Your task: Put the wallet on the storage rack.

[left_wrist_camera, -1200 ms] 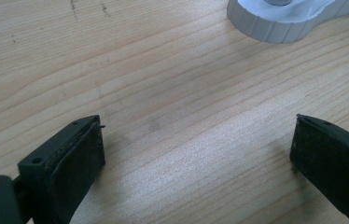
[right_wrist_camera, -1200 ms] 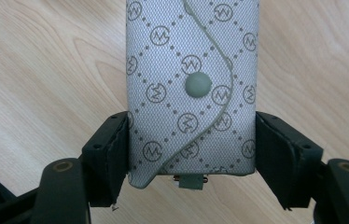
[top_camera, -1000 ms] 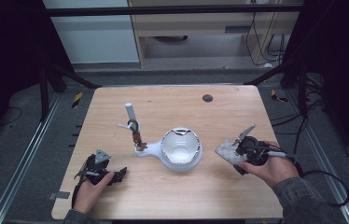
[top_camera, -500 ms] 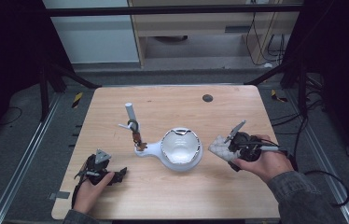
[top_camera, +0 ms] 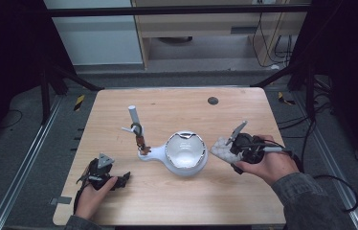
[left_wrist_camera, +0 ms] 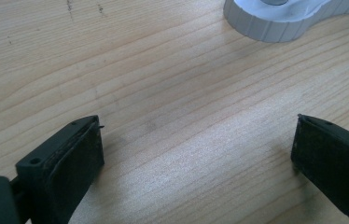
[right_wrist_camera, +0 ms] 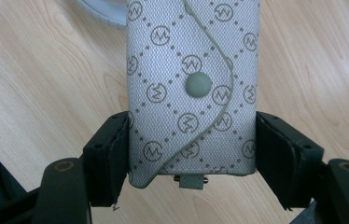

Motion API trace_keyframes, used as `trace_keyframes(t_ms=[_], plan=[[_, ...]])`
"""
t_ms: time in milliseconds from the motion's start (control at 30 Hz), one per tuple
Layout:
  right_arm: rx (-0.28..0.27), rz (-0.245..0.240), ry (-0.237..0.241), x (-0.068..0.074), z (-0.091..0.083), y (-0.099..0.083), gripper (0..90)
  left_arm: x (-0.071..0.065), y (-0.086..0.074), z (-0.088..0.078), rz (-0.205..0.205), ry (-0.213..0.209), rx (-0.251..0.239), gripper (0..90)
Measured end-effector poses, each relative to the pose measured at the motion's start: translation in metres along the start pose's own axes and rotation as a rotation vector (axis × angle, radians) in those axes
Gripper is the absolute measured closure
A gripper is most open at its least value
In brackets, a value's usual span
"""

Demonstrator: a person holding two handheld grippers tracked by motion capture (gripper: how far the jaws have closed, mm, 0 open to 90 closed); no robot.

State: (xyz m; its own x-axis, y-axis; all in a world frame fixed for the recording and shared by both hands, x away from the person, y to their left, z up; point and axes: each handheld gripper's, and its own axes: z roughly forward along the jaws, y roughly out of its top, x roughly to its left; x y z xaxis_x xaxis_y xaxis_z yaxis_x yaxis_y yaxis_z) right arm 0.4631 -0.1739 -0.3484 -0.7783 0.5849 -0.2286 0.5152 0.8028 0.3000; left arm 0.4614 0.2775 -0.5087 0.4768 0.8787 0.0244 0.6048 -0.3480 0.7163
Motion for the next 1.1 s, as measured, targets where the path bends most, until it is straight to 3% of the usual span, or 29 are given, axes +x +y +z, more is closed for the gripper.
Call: trace_keyframes(t_ms=[533, 1100], plan=[[-0.004, -0.098, -0.005, 0.017, -0.011, 0.033, 31.4, -0.001, 0.0, 0.0, 0.002, -0.001, -0.002, 1.4], [-0.007, -0.146, 0.009, 0.03, -0.011, 0.054, 31.4, -0.001, 0.0, 0.0, 0.004, -0.003, 0.0, 1.2]])
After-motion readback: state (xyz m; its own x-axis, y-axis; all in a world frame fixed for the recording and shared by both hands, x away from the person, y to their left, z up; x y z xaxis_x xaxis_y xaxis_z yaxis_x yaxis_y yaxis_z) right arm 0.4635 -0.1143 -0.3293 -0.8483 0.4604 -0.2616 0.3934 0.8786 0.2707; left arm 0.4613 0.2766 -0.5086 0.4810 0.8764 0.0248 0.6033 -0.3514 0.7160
